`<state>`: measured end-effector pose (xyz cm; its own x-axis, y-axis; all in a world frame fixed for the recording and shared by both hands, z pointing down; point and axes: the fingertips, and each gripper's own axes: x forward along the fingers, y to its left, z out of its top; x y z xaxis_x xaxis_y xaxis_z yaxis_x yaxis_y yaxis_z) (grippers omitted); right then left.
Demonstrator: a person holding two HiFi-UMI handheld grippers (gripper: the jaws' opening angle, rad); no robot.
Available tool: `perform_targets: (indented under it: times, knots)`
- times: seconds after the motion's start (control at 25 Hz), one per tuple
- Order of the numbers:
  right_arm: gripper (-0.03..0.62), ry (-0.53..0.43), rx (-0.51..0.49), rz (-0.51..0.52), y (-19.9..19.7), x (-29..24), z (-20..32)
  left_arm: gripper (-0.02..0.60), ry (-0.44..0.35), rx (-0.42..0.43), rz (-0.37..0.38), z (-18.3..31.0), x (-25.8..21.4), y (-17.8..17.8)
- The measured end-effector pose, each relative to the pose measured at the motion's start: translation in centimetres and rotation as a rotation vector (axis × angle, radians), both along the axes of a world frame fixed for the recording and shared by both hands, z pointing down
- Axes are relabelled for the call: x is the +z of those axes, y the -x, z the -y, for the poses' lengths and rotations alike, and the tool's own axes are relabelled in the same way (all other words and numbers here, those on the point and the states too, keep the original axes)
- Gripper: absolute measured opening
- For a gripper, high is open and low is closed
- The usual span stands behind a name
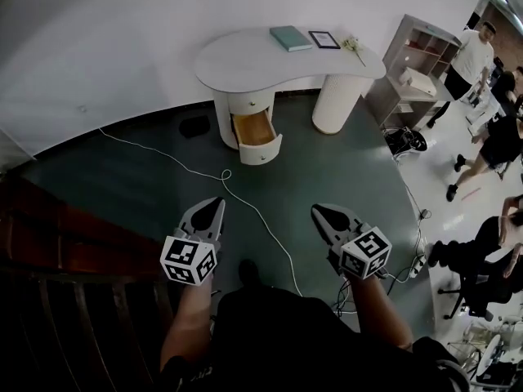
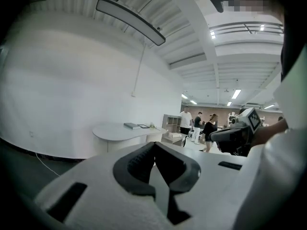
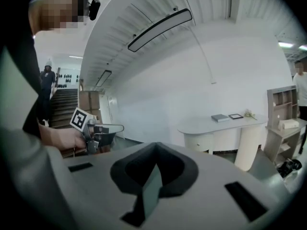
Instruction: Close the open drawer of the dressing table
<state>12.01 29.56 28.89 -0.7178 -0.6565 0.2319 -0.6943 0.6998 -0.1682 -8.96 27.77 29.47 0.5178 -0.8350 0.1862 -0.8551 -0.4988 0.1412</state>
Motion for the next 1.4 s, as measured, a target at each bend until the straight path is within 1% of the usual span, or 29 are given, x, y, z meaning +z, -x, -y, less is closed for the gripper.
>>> perform_targets:
  times: [0.12,0.28,0.4,0.48,0.6,0.76,0.88,1.0,1.16,1.28,1.4]
  knots:
    - [0.005,0.017,0.015,-0.014,2.3,0.0,4.1,0.009,-0.002,0.028,-0.004,4.1,-0.1,1.7]
    - [0.006,0.029,-0.001,0.004,5.8,0.1,7.5,0.009,0.012,0.055,0.003,8.3,0.2,3.8]
    - [0.006,0.066,-0.007,0.007,6.5,1.6,9.0,0.009,0.028,0.055,-0.010,10.0,0.8,4.2]
    - [0.005,0.076,-0.004,-0.008,6.6,2.4,10.3,0.009,0.045,0.062,-0.012,10.9,1.5,4.1]
    - [0.006,0.086,-0.003,0.002,6.7,3.3,13.1,0.009,0.073,0.066,-0.016,13.1,2.8,3.9]
    - [0.006,0.118,-0.013,0.032,6.4,4.4,17.8,0.009,0.095,0.065,-0.013,17.2,3.5,2.8]
    - [0.006,0.128,-0.028,0.039,5.5,5.7,22.0,0.009,0.108,0.065,0.000,21.3,4.2,1.7]
    - [0.006,0.144,-0.051,0.032,4.3,7.2,27.4,0.009,0.118,0.063,0.036,26.5,4.6,0.3]
    - [0.006,0.168,-0.084,0.022,2.6,8.2,34.6,0.009,0.141,0.085,0.079,32.9,4.8,-2.7]
    - [0.006,0.194,-0.106,0.023,1.7,9.4,38.4,0.009,0.163,0.082,0.078,36.1,5.5,-4.3]
    - [0.006,0.216,-0.123,0.010,1.2,10.9,41.1,0.009,0.189,0.074,0.073,38.2,6.8,-5.0]
